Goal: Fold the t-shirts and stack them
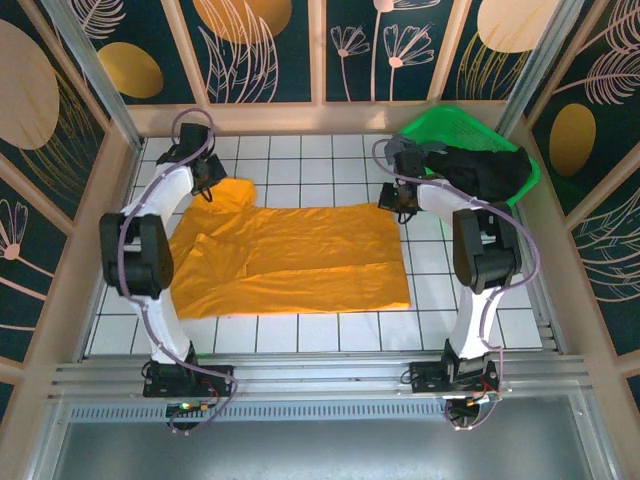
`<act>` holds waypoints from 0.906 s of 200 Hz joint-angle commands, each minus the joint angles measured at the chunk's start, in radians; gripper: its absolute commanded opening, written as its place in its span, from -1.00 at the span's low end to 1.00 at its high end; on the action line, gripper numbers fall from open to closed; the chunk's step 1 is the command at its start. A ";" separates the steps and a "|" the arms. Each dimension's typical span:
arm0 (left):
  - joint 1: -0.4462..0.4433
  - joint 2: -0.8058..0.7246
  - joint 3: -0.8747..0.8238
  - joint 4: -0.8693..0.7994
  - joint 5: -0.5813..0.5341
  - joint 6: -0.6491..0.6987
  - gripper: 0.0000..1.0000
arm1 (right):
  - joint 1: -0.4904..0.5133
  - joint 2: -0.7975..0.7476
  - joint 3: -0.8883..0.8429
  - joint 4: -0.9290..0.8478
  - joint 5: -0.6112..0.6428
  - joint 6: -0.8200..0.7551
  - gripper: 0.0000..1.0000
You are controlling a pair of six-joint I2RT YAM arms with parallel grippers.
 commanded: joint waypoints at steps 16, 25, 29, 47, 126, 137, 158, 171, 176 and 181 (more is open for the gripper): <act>-0.001 -0.249 -0.252 0.032 0.055 -0.060 -1.00 | 0.002 -0.128 -0.081 0.029 -0.025 -0.039 -1.00; -0.001 -0.305 -0.306 0.026 0.058 -0.073 -1.00 | 0.004 -0.152 -0.102 0.026 -0.028 -0.038 -1.00; -0.001 -0.330 -0.328 0.022 0.058 -0.080 -1.00 | 0.006 -0.162 -0.111 0.024 -0.027 -0.037 -1.00; -0.001 -0.444 -0.411 -0.018 0.032 -0.106 -1.00 | 0.016 -0.212 -0.153 0.003 -0.020 -0.024 -1.00; -0.001 -0.897 -0.713 -0.267 -0.095 -0.246 -1.00 | 0.083 -0.409 -0.390 -0.070 0.062 0.090 -1.00; -0.001 -0.947 -0.749 -0.294 -0.099 -0.290 -1.00 | 0.085 -0.422 -0.415 -0.079 0.075 0.103 -1.00; -0.001 -1.012 -0.806 -0.347 -0.137 -0.352 -1.00 | 0.085 -0.439 -0.446 -0.098 0.119 0.110 -1.00; -0.001 -1.037 -0.837 -0.360 -0.152 -0.383 -1.00 | 0.085 -0.447 -0.462 -0.106 0.135 0.109 -1.00; -0.001 -1.043 -0.847 -0.360 -0.152 -0.392 -1.00 | 0.085 -0.447 -0.468 -0.108 0.140 0.108 -1.00; -0.001 -1.048 -0.856 -0.359 -0.153 -0.399 -1.00 | 0.085 -0.449 -0.474 -0.110 0.143 0.107 -1.00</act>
